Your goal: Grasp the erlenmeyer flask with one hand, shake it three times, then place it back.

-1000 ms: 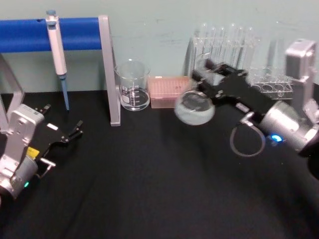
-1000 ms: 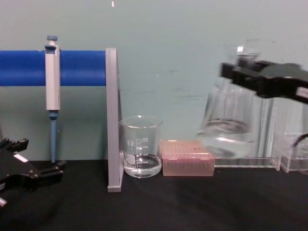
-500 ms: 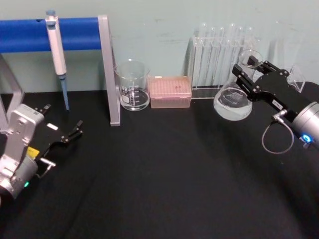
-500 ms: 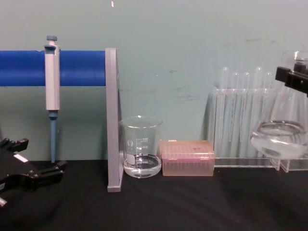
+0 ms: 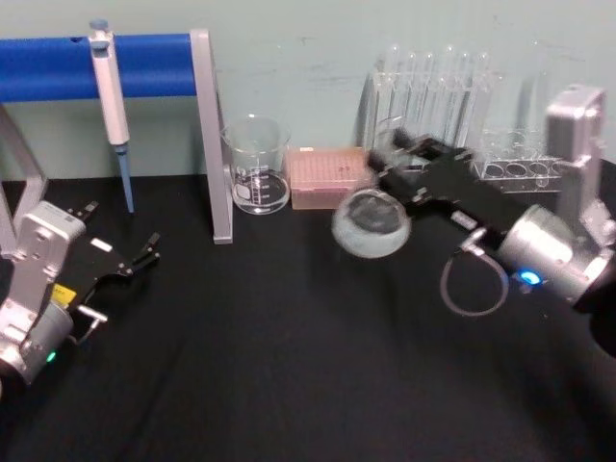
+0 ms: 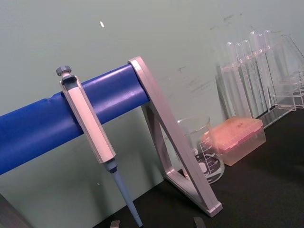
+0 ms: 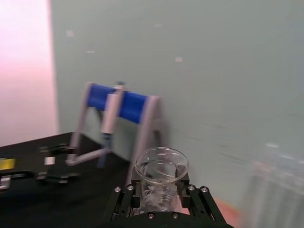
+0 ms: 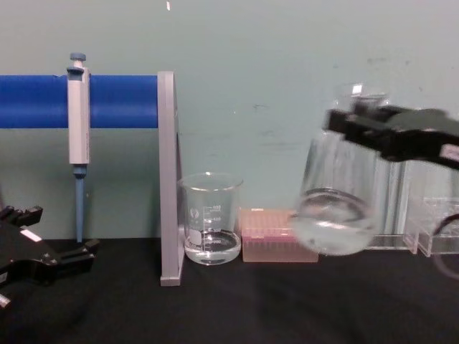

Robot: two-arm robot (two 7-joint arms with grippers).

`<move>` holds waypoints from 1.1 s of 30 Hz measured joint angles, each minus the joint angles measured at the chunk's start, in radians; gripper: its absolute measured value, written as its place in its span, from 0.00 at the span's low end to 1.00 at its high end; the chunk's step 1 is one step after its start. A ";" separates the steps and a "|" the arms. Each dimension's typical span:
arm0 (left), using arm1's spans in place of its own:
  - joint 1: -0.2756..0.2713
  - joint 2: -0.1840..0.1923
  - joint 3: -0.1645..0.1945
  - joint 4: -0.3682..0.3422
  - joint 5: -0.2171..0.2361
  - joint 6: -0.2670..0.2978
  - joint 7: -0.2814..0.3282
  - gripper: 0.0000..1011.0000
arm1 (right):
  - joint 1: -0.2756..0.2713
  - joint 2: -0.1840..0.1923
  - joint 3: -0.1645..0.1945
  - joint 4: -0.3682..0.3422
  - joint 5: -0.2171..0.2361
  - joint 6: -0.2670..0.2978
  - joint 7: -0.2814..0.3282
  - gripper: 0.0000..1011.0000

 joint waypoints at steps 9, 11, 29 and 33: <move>0.000 0.000 0.000 0.000 0.000 0.000 0.000 0.99 | 0.054 -0.011 -0.097 0.030 0.023 -0.010 0.106 0.45; 0.000 0.000 0.000 0.000 0.000 0.000 0.000 0.99 | 0.060 -0.010 -0.107 0.033 0.029 -0.012 0.114 0.44; 0.000 0.000 0.000 0.000 0.000 0.000 0.000 0.99 | 0.074 0.024 -0.139 0.050 0.082 -0.025 0.146 0.44; 0.000 0.000 0.000 0.000 0.000 0.000 0.000 0.99 | 0.075 0.038 -0.148 0.058 0.085 -0.032 0.158 0.44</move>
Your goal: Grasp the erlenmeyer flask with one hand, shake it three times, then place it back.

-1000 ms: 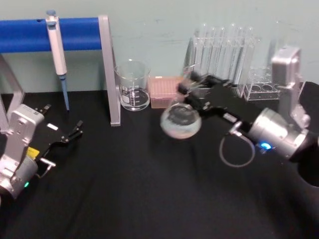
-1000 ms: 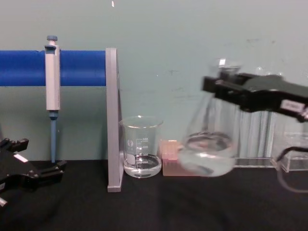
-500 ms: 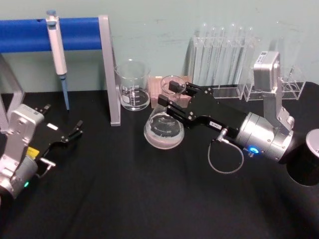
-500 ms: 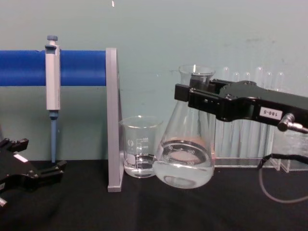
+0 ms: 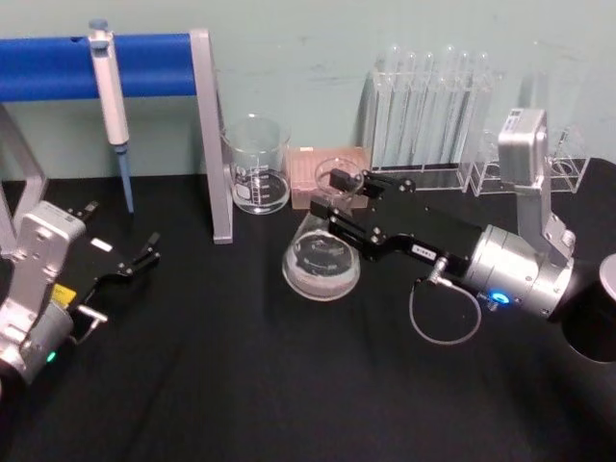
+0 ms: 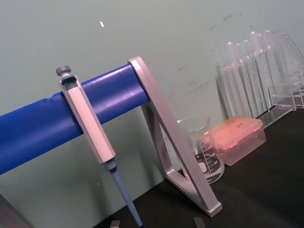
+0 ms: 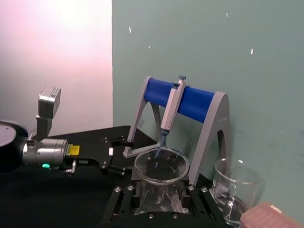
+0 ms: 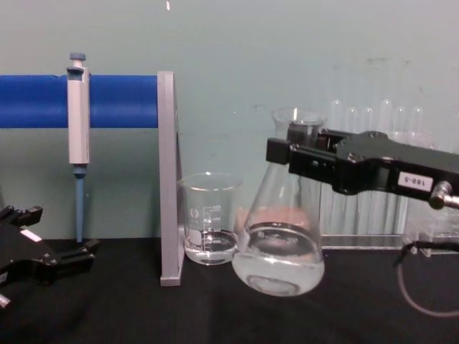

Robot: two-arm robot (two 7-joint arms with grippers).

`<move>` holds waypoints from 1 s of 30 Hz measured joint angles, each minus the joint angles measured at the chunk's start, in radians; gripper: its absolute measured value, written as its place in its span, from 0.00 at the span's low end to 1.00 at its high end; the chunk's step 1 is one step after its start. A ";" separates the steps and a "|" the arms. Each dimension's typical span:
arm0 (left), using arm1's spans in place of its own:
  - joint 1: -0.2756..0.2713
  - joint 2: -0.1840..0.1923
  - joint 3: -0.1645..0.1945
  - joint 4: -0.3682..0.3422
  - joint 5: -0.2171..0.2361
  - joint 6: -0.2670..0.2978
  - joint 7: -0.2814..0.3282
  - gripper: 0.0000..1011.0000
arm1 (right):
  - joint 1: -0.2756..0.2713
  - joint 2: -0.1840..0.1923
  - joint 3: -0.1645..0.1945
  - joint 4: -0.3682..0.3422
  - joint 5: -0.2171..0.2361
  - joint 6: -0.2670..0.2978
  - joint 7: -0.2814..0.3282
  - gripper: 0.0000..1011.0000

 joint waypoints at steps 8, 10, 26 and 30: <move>0.000 0.000 0.000 0.000 0.000 0.000 0.000 0.99 | -0.005 0.023 -0.009 0.019 0.005 -0.024 0.028 0.45; 0.000 0.000 0.000 0.000 0.000 0.000 0.000 0.99 | -0.004 0.029 -0.013 0.030 0.006 -0.036 0.042 0.44; 0.000 0.000 0.000 0.000 0.000 0.000 0.000 0.99 | 0.007 0.034 -0.033 0.125 0.003 -0.071 0.081 0.45; 0.000 0.000 0.000 0.000 0.000 0.000 0.000 0.99 | 0.012 0.026 -0.036 0.147 0.003 -0.076 0.091 0.44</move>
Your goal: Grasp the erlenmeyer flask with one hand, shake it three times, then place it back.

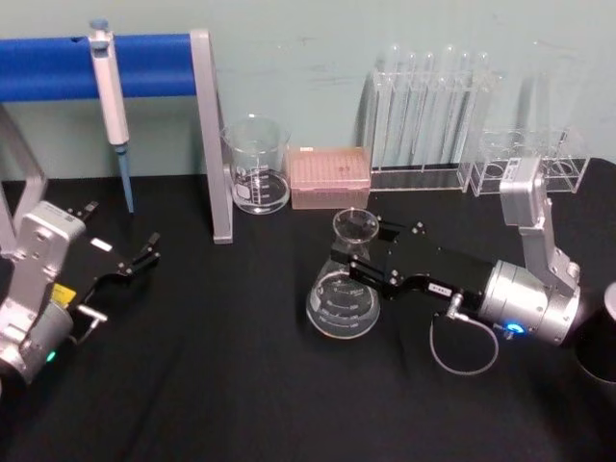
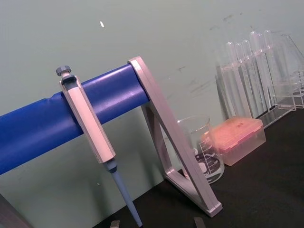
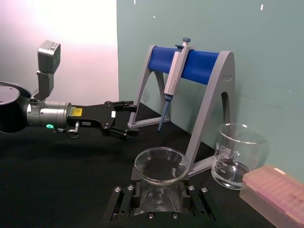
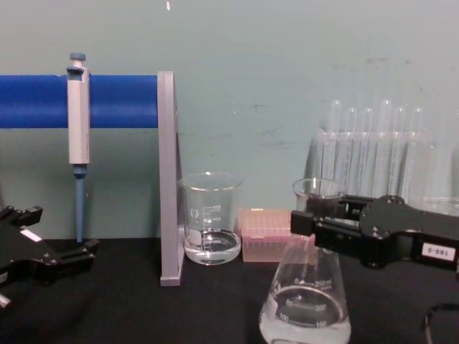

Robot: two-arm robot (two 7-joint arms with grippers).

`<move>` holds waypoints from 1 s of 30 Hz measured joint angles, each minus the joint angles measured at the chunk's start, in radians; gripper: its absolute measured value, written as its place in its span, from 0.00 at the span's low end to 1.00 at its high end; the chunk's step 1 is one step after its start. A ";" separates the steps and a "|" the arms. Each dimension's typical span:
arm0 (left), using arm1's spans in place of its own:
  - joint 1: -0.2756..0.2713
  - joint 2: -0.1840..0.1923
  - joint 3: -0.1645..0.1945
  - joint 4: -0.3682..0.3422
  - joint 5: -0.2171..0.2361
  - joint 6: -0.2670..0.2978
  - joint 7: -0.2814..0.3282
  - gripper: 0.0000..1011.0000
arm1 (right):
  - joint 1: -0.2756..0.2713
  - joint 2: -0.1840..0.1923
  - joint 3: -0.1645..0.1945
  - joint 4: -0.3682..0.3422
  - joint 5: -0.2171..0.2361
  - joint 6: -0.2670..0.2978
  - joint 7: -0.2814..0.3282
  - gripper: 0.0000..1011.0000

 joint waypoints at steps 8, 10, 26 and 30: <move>0.000 0.000 0.000 0.000 0.000 0.000 0.000 0.99 | 0.012 -0.016 -0.010 0.041 0.007 -0.010 0.025 0.45; 0.000 0.000 0.000 0.000 0.000 0.000 0.000 0.99 | 0.015 -0.018 -0.013 0.050 0.008 -0.013 0.033 0.45; 0.000 0.000 0.000 0.000 0.000 0.000 0.000 0.99 | 0.028 -0.029 -0.033 0.097 0.007 -0.034 0.068 0.45; 0.000 0.000 0.000 0.000 0.000 0.000 0.000 0.99 | 0.028 -0.029 -0.035 0.101 0.003 -0.033 0.066 0.44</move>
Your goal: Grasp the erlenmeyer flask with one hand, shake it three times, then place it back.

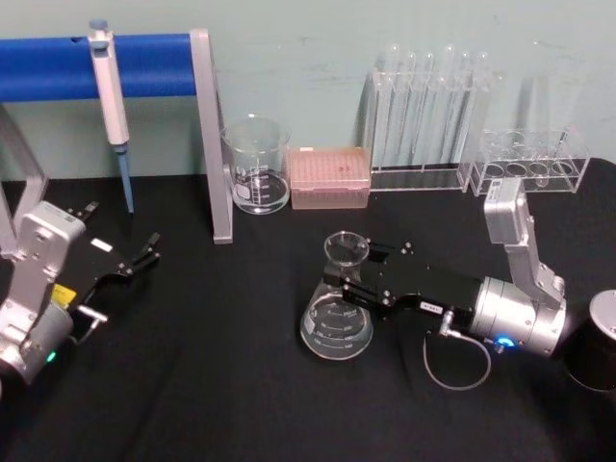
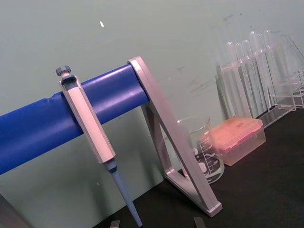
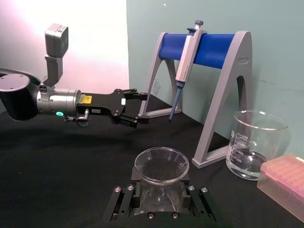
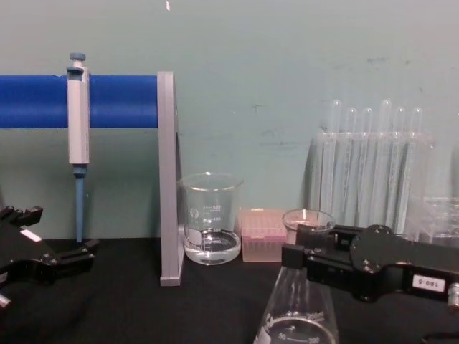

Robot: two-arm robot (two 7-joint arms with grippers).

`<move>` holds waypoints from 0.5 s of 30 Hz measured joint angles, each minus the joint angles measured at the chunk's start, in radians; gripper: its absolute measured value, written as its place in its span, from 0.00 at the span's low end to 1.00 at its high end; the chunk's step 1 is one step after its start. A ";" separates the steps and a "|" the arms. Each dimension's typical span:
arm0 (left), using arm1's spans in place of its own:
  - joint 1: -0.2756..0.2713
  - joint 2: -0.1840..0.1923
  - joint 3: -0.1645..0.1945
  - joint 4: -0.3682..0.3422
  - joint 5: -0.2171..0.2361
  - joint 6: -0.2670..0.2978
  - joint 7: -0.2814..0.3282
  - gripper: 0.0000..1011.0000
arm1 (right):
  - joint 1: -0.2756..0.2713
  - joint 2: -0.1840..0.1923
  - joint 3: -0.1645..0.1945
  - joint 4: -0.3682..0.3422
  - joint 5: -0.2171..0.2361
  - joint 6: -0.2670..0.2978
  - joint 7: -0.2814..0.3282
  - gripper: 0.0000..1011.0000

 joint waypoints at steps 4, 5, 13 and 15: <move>0.000 0.000 0.000 0.000 0.000 0.000 0.000 0.99 | 0.000 0.000 -0.002 0.002 -0.003 0.005 -0.002 0.45; 0.000 0.000 0.000 0.000 0.000 0.000 0.000 0.99 | 0.000 0.000 -0.003 0.003 -0.003 0.006 -0.002 0.44; 0.000 0.000 0.000 0.000 0.000 0.000 0.000 0.99 | 0.001 -0.001 -0.006 0.005 -0.006 0.014 -0.005 0.44; 0.000 0.000 0.000 0.000 0.000 0.000 0.000 0.99 | 0.001 0.000 -0.007 0.005 -0.007 0.016 -0.005 0.44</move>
